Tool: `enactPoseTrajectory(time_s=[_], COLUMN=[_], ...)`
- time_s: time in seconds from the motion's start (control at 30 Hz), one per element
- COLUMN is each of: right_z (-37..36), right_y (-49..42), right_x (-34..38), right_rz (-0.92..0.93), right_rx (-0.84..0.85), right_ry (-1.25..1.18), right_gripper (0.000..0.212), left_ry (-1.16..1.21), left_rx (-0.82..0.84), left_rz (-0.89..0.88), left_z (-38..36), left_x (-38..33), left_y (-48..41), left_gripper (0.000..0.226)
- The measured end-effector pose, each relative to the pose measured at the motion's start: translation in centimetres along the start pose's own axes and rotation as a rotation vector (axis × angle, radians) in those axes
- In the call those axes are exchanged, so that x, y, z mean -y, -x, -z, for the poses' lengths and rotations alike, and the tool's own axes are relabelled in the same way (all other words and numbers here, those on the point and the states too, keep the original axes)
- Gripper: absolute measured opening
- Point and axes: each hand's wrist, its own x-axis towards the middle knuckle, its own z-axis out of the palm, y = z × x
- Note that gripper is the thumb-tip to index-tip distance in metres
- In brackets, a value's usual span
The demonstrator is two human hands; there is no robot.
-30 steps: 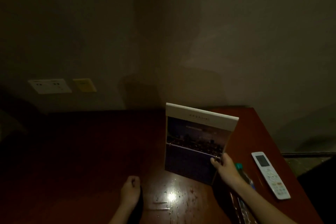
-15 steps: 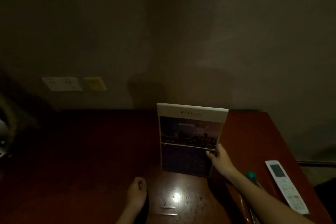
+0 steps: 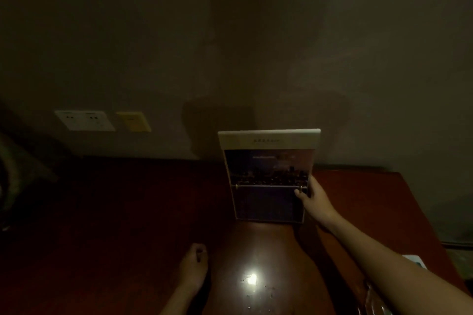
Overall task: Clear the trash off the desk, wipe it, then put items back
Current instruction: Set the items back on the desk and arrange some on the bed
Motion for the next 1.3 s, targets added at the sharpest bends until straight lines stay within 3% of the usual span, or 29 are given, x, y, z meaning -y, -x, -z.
enactPoseTrajectory(time_s=[0.13, 0.4, 0.57, 0.7, 0.93, 1.1, 1.3], right_z=[0.4, 0.0, 0.5, 0.9, 3.8, 5.8, 5.5], right_y=[-2.3, -0.2, 0.9, 3.5, 13.8, 19.1, 20.1], right_x=[0.6, -1.1, -1.5, -2.9, -6.1, -8.4, -10.8], right_rz=[-0.031, -0.128, -0.163, -0.247, -0.315, -0.576, -0.709], right_rx=[-0.004, 0.002, 0.04, -0.021, -0.179, -0.128, -0.139], right_ry=[-0.014, -0.05, 0.056, 0.197, 0.416, 0.746, 0.595], right_gripper=[0.058, 0.047, 0.045, 0.079, 0.07, 0.098, 0.107], left_ry=[0.02, 0.047, -0.005, -0.027, -0.063, -0.057, -0.079], left_rx=[0.008, 0.002, 0.067, 0.065, 0.13, 0.16, 0.151], left_rz=[-0.017, -0.021, -0.05, -0.079, -0.145, -0.159, -0.197], left_z=[-0.4, -0.4, -0.9, -0.7, -3.1, -5.5, -8.2], left_x=[-0.8, -0.2, -0.5, -0.3, -0.7, -1.7, -2.6], left_y=[-0.5, 0.3, 1.5, 2.1, 3.0, 3.9, 3.7], left_gripper=[0.01, 0.017, 0.007, 0.006, 0.005, 0.01, 0.014])
